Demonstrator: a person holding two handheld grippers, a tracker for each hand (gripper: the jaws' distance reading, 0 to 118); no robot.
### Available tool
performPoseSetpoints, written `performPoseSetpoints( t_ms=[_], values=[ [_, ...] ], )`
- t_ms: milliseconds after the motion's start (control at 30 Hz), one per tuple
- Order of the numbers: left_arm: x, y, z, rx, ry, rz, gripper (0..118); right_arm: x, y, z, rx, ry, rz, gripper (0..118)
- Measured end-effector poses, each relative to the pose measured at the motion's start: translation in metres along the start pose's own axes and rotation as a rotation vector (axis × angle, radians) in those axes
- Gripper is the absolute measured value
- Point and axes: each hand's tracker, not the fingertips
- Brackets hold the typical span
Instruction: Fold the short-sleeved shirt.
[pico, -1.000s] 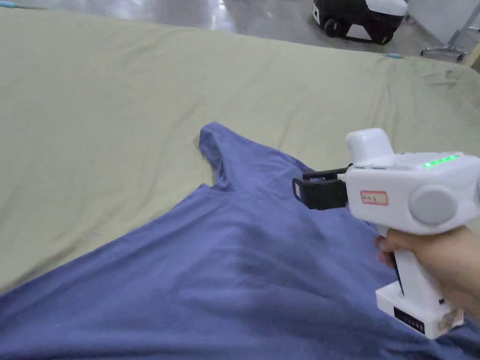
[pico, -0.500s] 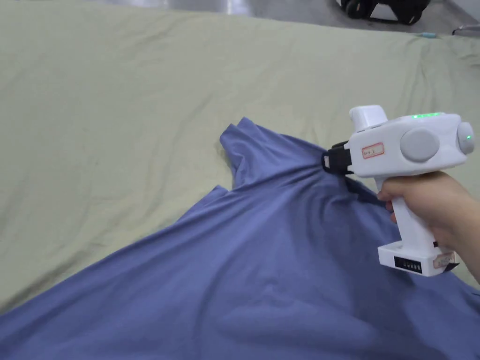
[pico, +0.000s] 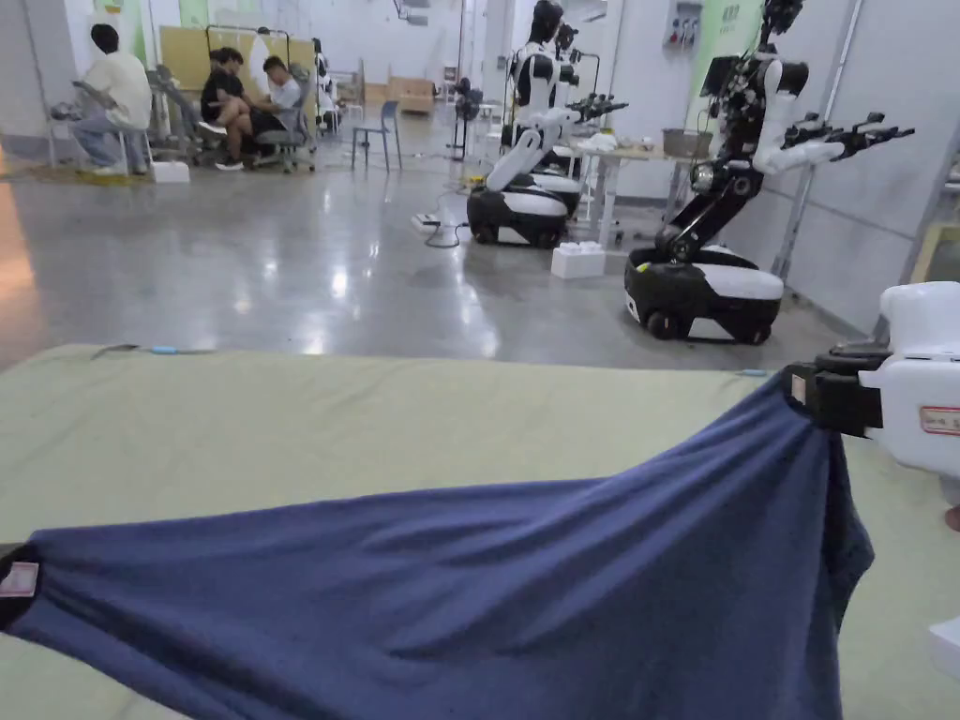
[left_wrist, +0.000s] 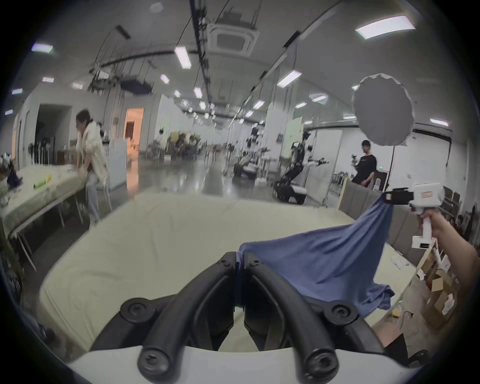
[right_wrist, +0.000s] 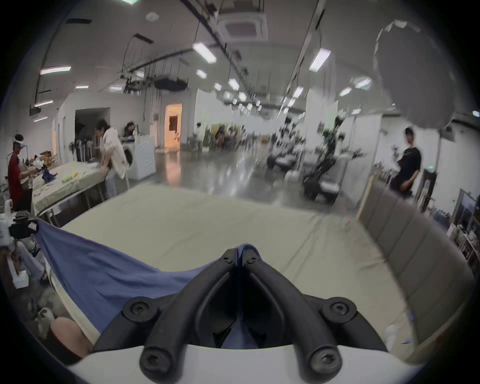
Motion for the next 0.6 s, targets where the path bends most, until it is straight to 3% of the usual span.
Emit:
performPoseSetpoints(
  t_ms=[300, 400, 533, 600],
  values=[
    [0.016, 0.137, 0.035, 0.171, -0.051, 0.007, 4, 0.03, 0.08, 0.169, 0.228, -0.167, -0.022, 4],
    [0.019, 0.169, 0.033, 0.176, -0.091, 0.05, 4, 0.031, 0.089, 0.183, 0.246, -0.212, 0.003, 4],
    [0.033, 0.194, 0.023, 0.196, -0.016, -0.095, 4, 0.038, 0.101, 0.185, 0.282, -0.212, -0.05, 4],
    [0.036, 0.202, 0.014, 0.194, -0.008, -0.105, 4, 0.038, 0.108, 0.178, 0.294, -0.216, -0.053, 4]
  ],
)
